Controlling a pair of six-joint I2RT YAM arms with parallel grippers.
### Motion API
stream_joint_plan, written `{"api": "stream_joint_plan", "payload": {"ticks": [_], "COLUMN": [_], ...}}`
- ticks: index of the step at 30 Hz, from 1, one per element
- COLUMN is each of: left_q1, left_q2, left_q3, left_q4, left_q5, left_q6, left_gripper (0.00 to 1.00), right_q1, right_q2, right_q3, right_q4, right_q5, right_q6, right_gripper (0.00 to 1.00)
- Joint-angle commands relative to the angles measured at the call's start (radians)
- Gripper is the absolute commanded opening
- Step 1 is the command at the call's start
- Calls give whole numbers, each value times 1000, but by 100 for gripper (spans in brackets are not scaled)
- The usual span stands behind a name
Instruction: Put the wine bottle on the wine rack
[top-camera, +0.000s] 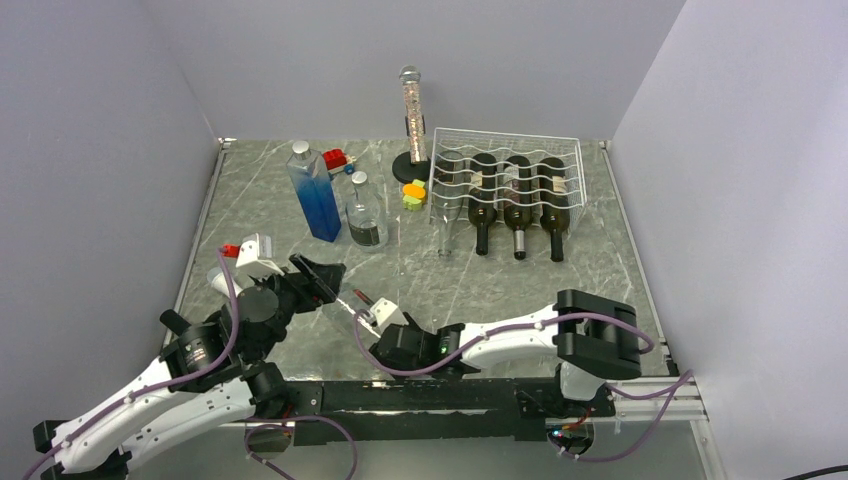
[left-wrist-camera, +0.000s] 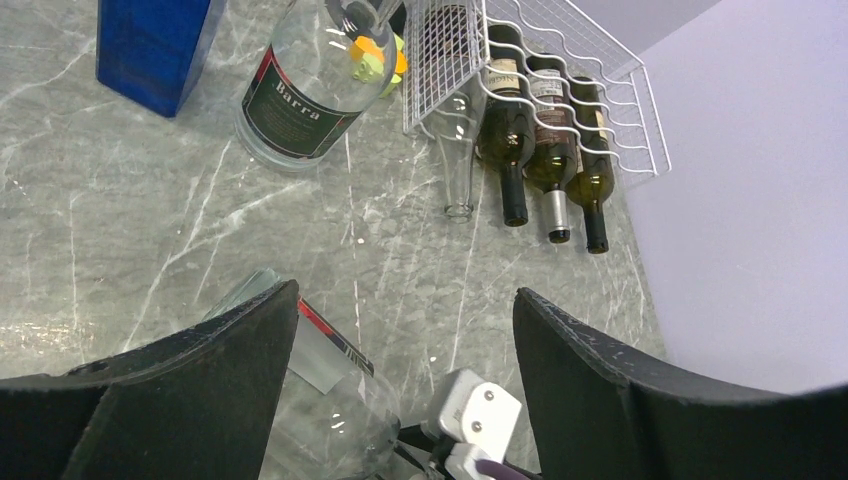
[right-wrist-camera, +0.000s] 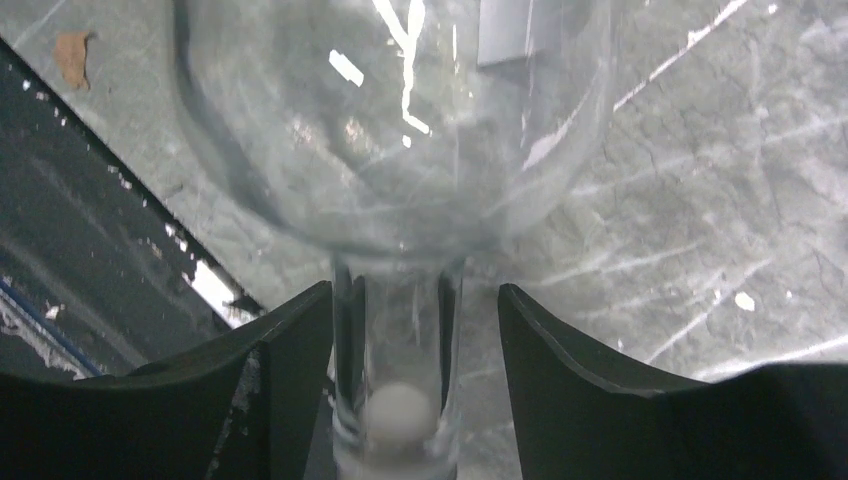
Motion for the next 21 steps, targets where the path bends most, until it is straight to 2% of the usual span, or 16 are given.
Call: {"api": "stream_joint_plan", "payload": {"ticks": [1,7,16,19,21], "left_q1": [4,4,4,4,4], "left_q2": [-15,-22,-26,-30,-34], "left_q3": [22,13,11,16,17], "left_q4": [-8,-20,-31,-40,-48], "left_q5": [-10,0,-3,-7,-10], "left_q6": [6,-12,-17,-17,-16], "left_gripper": [82,82,82,82,82], "right_q1": [-29,-56,-59,-58,-59], "right_q2": [50,89,170,186,195], "right_q3": [61,95,162,165,172], "right_q4": [66,51,-9,-18,-30], "right_q5": [-32,-39,6,28,45], "right_q6": [-42,-49,-39,-26,-19], "right_gripper": [63,58,46,32,14]}}
